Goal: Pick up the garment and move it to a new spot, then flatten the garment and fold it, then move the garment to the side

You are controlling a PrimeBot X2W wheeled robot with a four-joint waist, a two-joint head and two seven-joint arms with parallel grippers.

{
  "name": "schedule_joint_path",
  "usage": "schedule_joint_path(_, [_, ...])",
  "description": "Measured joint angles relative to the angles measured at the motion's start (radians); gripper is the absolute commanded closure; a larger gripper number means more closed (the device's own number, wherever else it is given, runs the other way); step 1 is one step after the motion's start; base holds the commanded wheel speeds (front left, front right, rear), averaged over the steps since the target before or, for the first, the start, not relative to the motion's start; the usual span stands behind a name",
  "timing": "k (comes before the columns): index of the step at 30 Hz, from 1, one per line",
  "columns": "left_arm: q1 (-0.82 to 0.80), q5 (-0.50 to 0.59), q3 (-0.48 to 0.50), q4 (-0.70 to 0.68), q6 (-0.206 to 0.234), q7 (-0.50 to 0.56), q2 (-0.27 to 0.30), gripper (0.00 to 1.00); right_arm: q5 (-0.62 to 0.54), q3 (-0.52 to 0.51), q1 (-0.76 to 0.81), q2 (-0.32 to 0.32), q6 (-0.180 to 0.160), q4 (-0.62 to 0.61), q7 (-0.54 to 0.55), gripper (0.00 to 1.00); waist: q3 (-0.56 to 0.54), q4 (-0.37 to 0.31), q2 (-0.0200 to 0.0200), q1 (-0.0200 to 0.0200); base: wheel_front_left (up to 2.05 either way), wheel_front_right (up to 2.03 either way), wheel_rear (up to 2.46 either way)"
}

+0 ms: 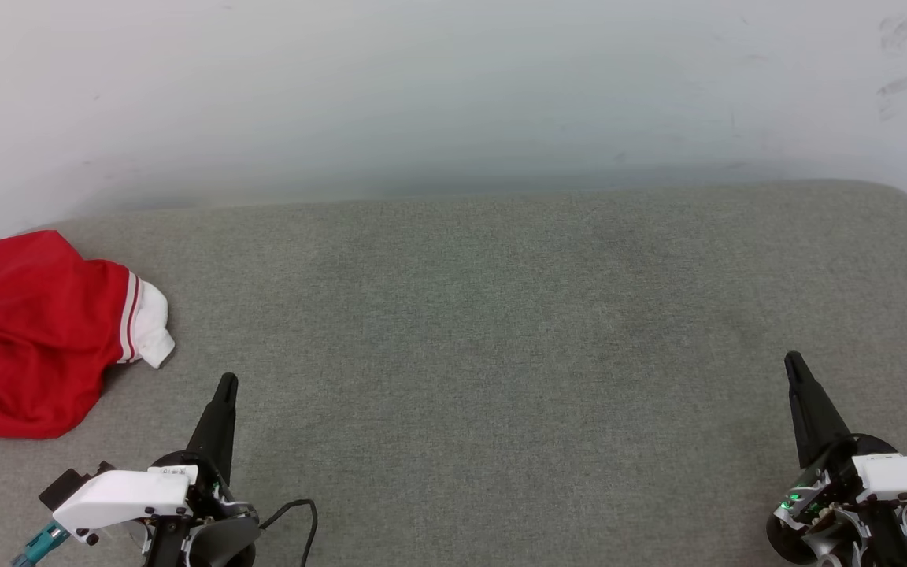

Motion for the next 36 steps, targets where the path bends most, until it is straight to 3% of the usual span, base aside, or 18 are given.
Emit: schedule_joint_path(36, [0.000, 0.000, 0.000, 0.000, 0.000, 0.000, 0.000, 1.00, 0.000, 0.000, 0.000, 0.000, 0.000, 0.000, 0.000, 1.00, 0.000, 0.000, 0.0000, 0.0000, 0.00, 0.00, 0.00])
